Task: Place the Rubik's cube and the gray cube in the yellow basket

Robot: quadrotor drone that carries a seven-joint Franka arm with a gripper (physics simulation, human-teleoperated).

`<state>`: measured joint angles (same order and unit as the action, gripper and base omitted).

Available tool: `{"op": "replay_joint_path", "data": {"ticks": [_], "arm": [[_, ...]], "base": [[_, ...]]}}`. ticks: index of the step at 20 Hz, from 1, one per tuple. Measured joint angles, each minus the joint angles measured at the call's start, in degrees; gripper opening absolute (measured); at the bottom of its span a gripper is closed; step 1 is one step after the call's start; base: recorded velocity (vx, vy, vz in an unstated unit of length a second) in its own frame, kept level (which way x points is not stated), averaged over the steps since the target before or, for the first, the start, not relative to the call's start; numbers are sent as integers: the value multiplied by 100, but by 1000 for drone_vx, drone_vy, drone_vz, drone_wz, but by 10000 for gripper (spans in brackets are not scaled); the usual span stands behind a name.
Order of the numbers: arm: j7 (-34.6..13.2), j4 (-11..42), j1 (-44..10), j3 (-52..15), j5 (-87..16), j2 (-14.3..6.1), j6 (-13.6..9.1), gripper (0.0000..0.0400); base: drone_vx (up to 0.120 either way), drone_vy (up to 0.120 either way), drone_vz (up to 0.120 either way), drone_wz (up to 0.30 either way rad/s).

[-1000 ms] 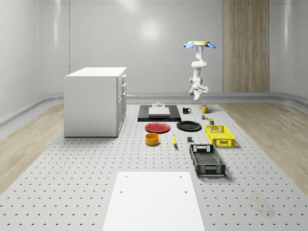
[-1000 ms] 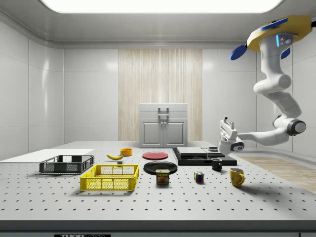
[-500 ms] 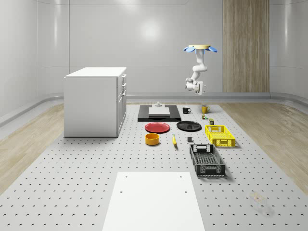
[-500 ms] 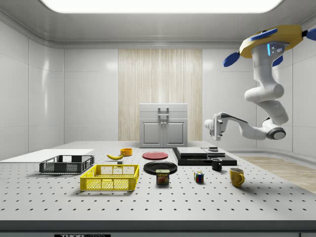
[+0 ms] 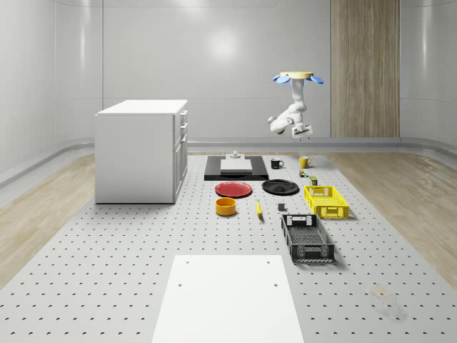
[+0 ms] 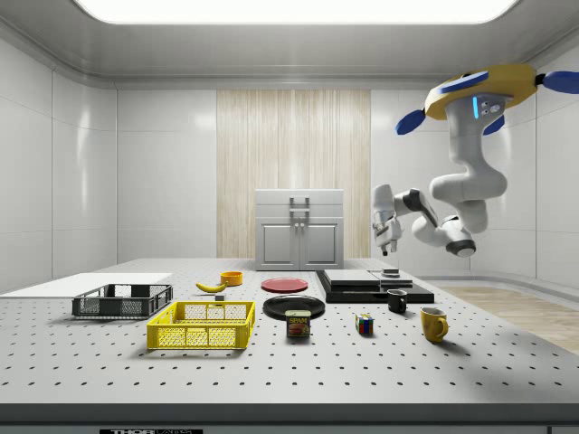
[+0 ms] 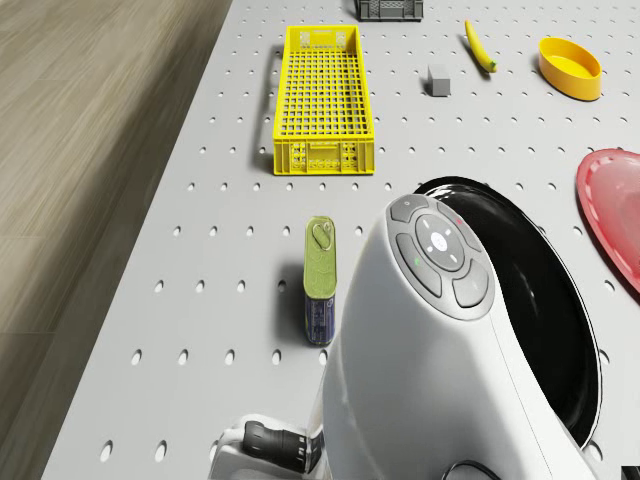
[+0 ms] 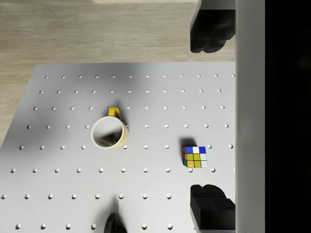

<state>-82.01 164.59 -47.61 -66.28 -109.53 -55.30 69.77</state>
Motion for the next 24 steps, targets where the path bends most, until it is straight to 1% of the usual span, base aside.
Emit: {"op": "replay_joint_path", "data": {"ticks": [2, 5, 6, 9, 16, 21, 24], "arm": [[-213, 63, -326, -159, -192, -115, -139, 400], [-440, 110, -670, -324, -344, -265, -258, 400], [-497, 118, -755, -366, -371, -310, -279, 400], [-629, 131, -947, -464, -408, -433, -301, 400], [-810, 131, -1188, -608, -367, -681, -213, 400], [-889, 122, -1281, -677, -298, -841, -100, 400], [-927, 116, -1324, -713, -253, -933, -25, 400]], "base": [[120, -120, -120, 0], [120, -120, -120, 0], [80, -40, -120, 0], [0, 0, -120, 0], [6, 0, -120, 0], [120, 0, -120, 0], [0, 0, -120, 0]]}}
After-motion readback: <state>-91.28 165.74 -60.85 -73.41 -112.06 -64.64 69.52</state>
